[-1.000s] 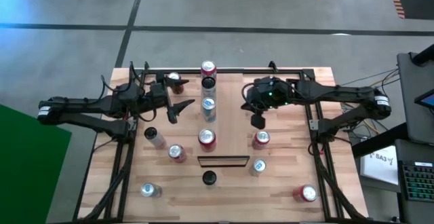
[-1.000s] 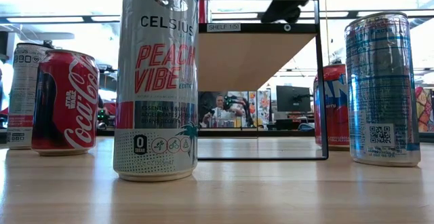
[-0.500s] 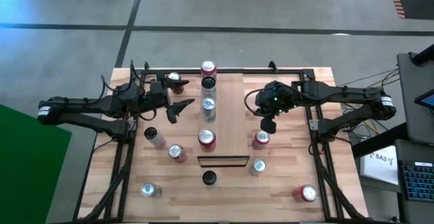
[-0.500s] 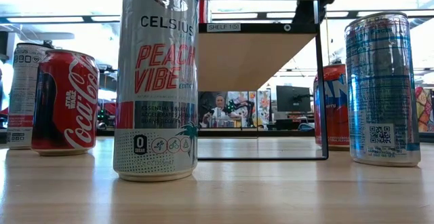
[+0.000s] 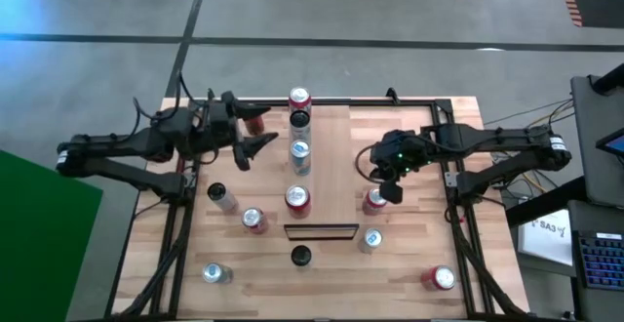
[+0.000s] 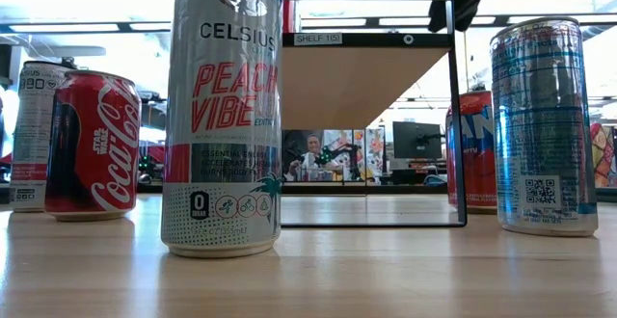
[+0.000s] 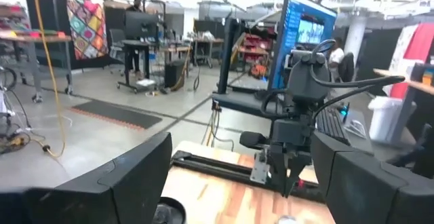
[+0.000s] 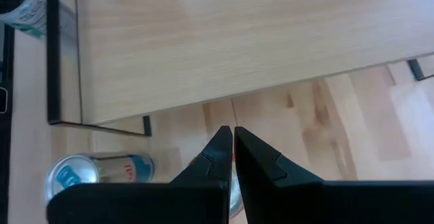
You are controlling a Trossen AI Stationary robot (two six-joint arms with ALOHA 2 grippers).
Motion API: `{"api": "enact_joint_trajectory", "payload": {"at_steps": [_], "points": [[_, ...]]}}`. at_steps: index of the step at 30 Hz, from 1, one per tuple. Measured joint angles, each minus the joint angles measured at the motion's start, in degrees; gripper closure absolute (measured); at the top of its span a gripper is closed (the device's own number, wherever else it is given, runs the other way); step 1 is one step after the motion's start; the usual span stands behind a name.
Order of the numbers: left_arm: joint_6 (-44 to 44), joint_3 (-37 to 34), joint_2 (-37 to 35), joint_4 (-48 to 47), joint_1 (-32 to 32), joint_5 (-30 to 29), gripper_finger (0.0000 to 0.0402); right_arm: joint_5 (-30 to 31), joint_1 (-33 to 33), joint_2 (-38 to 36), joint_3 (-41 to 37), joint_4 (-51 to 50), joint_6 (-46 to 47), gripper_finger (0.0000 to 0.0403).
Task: Place canned beverage on shelf
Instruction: Put the left blue soda can on the shelf aligned with the other blue soda can
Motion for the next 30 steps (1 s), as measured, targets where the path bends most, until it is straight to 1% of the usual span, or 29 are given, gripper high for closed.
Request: {"api": "enact_joint_trajectory", "payload": {"at_steps": [5,9,17,21,24,28,30], "points": [[-1.9,7.0,2.8,-11.1,-1.8,0.0,0.008,2.8,3.5,0.0,0.0,0.0,1.0,0.0394],[-4.8,13.4,5.8,-21.7,-3.6,-0.2,0.008,3.2,5.9,0.0,0.0,0.1,1.1,0.0394],[-12.6,23.4,11.7,-45.4,-10.0,-8.7,0.008,4.2,9.8,0.0,0.0,0.2,2.0,0.0394],[-17.8,25.7,13.7,-53.9,-14.4,-11.0,0.008,5.2,11.7,0.0,0.0,0.2,2.5,0.0394],[-20.0,26.0,14.8,-56.3,-17.7,-11.1,0.008,7.6,13.0,0.0,0.0,0.2,3.1,0.0394],[-21.9,26.1,16.5,-59.8,-22.4,-8.7,0.008,8.6,14.1,0.0,0.0,0.2,3.8,0.0394],[-24.1,26.1,17.4,-62.1,-24.8,-8.2,0.008,8.6,14.4,0.0,0.0,0.2,4.0,0.0394]]}}
